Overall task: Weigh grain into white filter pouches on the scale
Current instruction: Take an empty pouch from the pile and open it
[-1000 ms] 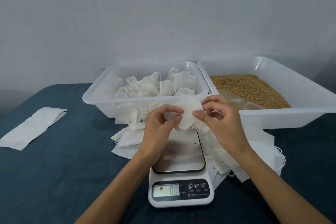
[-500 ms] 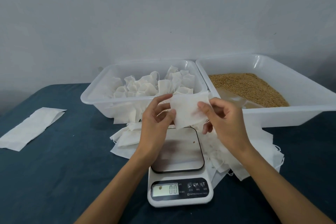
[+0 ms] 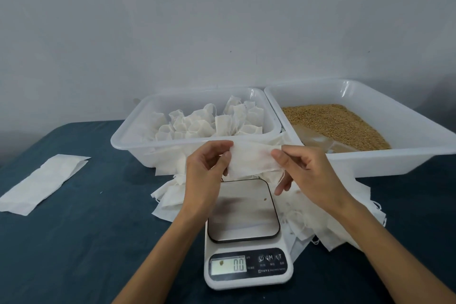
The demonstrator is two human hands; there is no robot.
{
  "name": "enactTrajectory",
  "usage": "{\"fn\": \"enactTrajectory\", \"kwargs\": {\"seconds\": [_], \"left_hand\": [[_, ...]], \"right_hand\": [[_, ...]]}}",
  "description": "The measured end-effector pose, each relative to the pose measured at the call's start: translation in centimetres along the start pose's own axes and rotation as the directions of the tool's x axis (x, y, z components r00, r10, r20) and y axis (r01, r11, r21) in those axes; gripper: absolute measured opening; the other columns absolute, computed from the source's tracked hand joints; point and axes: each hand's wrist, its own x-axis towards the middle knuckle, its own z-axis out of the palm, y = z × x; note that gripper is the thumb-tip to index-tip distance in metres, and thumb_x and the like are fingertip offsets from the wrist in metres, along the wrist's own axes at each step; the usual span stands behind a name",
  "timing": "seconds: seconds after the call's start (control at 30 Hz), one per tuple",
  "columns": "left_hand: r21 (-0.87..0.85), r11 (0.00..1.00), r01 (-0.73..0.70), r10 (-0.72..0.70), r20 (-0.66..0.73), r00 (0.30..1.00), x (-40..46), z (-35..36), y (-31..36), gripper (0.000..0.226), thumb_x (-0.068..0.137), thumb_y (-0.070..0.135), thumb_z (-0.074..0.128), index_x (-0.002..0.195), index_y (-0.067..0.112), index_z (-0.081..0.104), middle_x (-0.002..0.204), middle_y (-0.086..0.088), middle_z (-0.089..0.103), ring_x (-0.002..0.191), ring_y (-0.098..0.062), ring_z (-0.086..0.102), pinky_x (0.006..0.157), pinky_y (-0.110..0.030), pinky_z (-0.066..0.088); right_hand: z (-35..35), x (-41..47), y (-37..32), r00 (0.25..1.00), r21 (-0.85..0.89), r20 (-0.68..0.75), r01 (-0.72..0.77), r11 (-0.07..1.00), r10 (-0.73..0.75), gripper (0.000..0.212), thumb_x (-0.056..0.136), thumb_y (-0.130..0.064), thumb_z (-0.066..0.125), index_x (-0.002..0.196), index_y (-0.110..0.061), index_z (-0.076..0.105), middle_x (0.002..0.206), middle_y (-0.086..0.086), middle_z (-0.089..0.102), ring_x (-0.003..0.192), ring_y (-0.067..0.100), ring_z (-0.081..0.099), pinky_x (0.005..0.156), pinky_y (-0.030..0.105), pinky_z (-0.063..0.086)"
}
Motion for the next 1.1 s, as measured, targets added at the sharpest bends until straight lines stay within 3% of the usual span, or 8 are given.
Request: {"fn": "enactTrajectory", "kwargs": {"seconds": [0.1, 0.2, 0.3, 0.43, 0.63, 0.7, 0.83, 1.1], "left_hand": [[0.185, 0.964, -0.192, 0.184, 0.063, 0.981, -0.7, -0.1, 0.9, 0.023, 0.094, 0.017, 0.074, 0.115, 0.026, 0.074, 0.11, 0.018, 0.07, 0.103, -0.002, 0.064, 0.09, -0.034, 0.053], [0.288, 0.89, -0.353, 0.255, 0.326, 0.91, -2.0, 0.3, 1.5, 0.061, 0.084, 0.032, 0.081, 0.14, 0.029, 0.06, 0.144, 0.017, 0.055, 0.142, -0.008, 0.047, 0.116, -0.023, 0.036], [0.399, 0.823, -0.406, 0.211, 0.448, 0.869, -2.8, 1.6, 1.2, 0.073, 0.085, 0.019, 0.082, 0.15, 0.024, 0.049, 0.143, 0.008, 0.057, 0.134, -0.007, 0.049, 0.119, -0.033, 0.035], [0.321, 0.913, -0.253, 0.137, 0.343, 0.929, -3.2, 2.0, 1.5, 0.048, 0.089, 0.002, 0.072, 0.129, 0.024, 0.059, 0.112, 0.009, 0.069, 0.1, -0.006, 0.062, 0.086, -0.018, 0.048], [0.051, 0.998, 0.039, -0.053, 0.323, 0.945, -3.5, 2.2, 1.4, 0.035, 0.08, 0.015, 0.076, 0.11, 0.02, 0.059, 0.1, 0.003, 0.07, 0.094, -0.014, 0.068, 0.083, -0.026, 0.056], [-0.01, 0.995, 0.095, -0.087, 0.328, 0.941, -3.4, 2.3, 1.2, 0.039, 0.076, 0.024, 0.079, 0.11, 0.022, 0.061, 0.095, 0.004, 0.071, 0.087, -0.007, 0.067, 0.077, -0.021, 0.054], [-0.014, 0.992, 0.122, -0.113, 0.281, 0.953, -2.9, 2.2, 0.5, 0.032, 0.079, 0.023, 0.083, 0.104, 0.019, 0.063, 0.094, 0.005, 0.07, 0.093, -0.019, 0.069, 0.087, -0.035, 0.056], [0.001, 0.995, 0.097, -0.094, 0.281, 0.955, -2.4, 2.0, 0.1, 0.025, 0.087, 0.012, 0.083, 0.102, 0.019, 0.065, 0.092, 0.01, 0.07, 0.09, -0.012, 0.068, 0.079, -0.019, 0.053]], "right_hand": [[-0.6, 0.1, -0.5, 0.999, -0.075, 0.037, 0.011, 0.997, -0.009, 0.045, 0.098, -0.042, 0.06, 0.065, -0.013, 0.05, 0.057, 0.005, 0.041, 0.054, 0.027, 0.072, 0.043, 0.032, 0.042], [-1.1, 0.3, -1.8, 0.994, -0.193, 0.106, 0.037, 0.981, -0.017, 0.046, 0.099, -0.041, 0.061, 0.066, -0.01, 0.053, 0.053, 0.008, 0.045, 0.05, 0.022, 0.07, 0.044, 0.03, 0.044], [-1.1, 0.6, -3.9, 0.976, -0.277, 0.216, 0.042, 0.96, 0.02, 0.043, 0.097, -0.049, 0.059, 0.077, -0.011, 0.064, 0.058, 0.015, 0.053, 0.05, 0.02, 0.07, 0.05, 0.046, 0.045], [-1.3, 1.0, -6.9, 0.956, -0.278, 0.288, 0.031, 0.96, 0.052, 0.055, 0.089, -0.068, 0.053, 0.095, -0.018, 0.075, 0.073, 0.004, 0.072, 0.05, 0.022, 0.07, 0.047, 0.036, 0.049], [-7.3, 3.6, -5.2, 0.996, -0.299, -0.067, -0.081, 0.951, 0.063, 0.032, 0.094, -0.053, 0.061, 0.092, -0.026, 0.077, 0.083, 0.002, 0.078, 0.052, 0.027, 0.068, 0.049, 0.023, 0.052], [-10.3, 4.7, -2.1, 0.973, -0.48, -0.121, -0.231, 0.846, 0.197, 0.019, 0.091, -0.038, 0.071, 0.102, -0.023, 0.075, 0.09, 0.0, 0.078, 0.063, 0.022, 0.07, 0.055, 0.021, 0.053], [-14.1, 6.5, 2.9, 0.845, -0.83, -0.104, -0.364, 0.423, 0.524, 0.06, 0.079, -0.042, 0.084, 0.128, -0.014, 0.063, 0.114, 0.001, 0.067, 0.095, 0.015, 0.059, 0.081, 0.026, 0.044], [-15.1, 9.0, 6.4, 0.793, -0.946, -0.113, -0.27, 0.178, 0.598, 0.032, 0.08, -0.042, 0.081, 0.093, -0.014, 0.076, 0.101, 0.006, 0.073, 0.095, 0.025, 0.067, 0.087, 0.041, 0.055]]}}
